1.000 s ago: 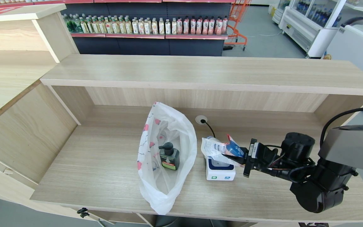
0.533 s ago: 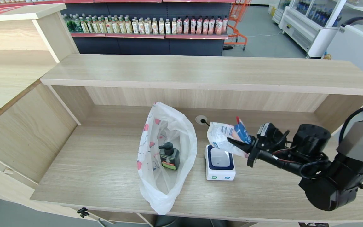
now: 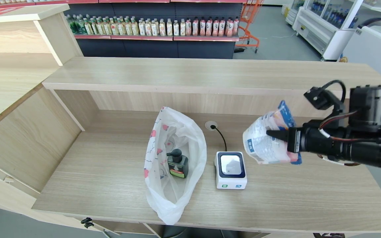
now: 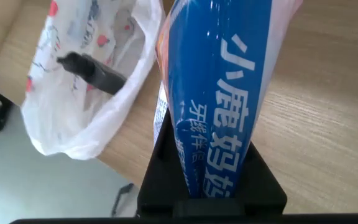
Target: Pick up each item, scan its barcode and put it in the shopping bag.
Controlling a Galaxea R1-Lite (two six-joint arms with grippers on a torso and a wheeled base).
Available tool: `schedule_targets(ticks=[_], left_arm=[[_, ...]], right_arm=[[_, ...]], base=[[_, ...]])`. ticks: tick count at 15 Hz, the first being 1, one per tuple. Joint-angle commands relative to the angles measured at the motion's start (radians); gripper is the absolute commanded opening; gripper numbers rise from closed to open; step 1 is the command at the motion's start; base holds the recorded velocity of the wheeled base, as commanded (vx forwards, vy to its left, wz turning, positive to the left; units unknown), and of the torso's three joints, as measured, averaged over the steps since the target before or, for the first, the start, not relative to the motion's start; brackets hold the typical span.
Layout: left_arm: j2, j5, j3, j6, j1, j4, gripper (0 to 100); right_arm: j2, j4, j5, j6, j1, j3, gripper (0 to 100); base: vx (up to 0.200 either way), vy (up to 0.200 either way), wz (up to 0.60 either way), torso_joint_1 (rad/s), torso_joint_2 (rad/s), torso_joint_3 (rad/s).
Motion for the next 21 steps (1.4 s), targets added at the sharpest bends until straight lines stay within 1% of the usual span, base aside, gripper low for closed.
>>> schedule_targets(ticks=[1, 2, 5, 9, 11, 12, 16, 18, 20, 21], left_arm=[[0.000, 0.000, 0.000, -0.002, 0.000, 0.000, 100], [0.000, 0.000, 0.000, -0.002, 0.000, 0.000, 100], [0.000, 0.000, 0.000, -0.002, 0.000, 0.000, 100], [0.000, 0.000, 0.000, -0.002, 0.000, 0.000, 100], [0.000, 0.000, 0.000, -0.002, 0.000, 0.000, 100], [0.000, 0.000, 0.000, -0.003, 0.000, 0.000, 100], [0.000, 0.000, 0.000, -0.002, 0.000, 0.000, 100], [0.000, 0.000, 0.000, -0.003, 0.000, 0.000, 100], [0.000, 0.000, 0.000, -0.003, 0.000, 0.000, 100], [0.000, 0.000, 0.000, -0.003, 0.000, 0.000, 100]], right_arm=[[-0.115, 0.027, -0.021, 0.024, 0.014, -0.060, 0], [-0.124, 0.040, -0.022, 0.040, 0.014, -0.057, 0], [-0.144, 0.123, -0.021, 0.064, 0.014, -0.069, 0], [-0.136, 0.136, -0.015, 0.066, 0.014, -0.090, 0], [-0.090, 0.163, -0.010, 0.066, 0.019, -0.124, 0], [-0.046, 0.162, -0.010, 0.066, 0.028, -0.152, 0], [0.169, 0.165, -0.012, 0.058, 0.040, -0.334, 0], [0.237, 0.165, -0.012, 0.028, 0.054, -0.377, 0], [0.284, 0.162, -0.009, -0.031, 0.075, -0.382, 0], [0.295, 0.162, 0.021, -0.061, 0.088, -0.382, 0]], base=[[0.000, 0.000, 0.00, 0.000, 0.00, 0.000], [0.000, 0.000, 0.00, 0.000, 0.00, 0.000], [0.000, 0.200, 0.00, -0.004, 0.00, 0.001], [0.000, 0.200, 0.00, 0.007, 0.01, 0.002], [0.000, 0.200, 0.00, -0.007, 0.00, 0.005], [0.000, 0.000, 0.00, 0.000, 0.00, 0.000], [0.000, 0.000, 0.00, 0.000, 0.00, 0.000], [0.000, 0.000, 0.00, 0.000, 0.00, 0.000], [0.000, 0.000, 0.00, 0.000, 0.00, 0.000], [0.000, 0.000, 0.00, 0.000, 0.00, 0.000]])
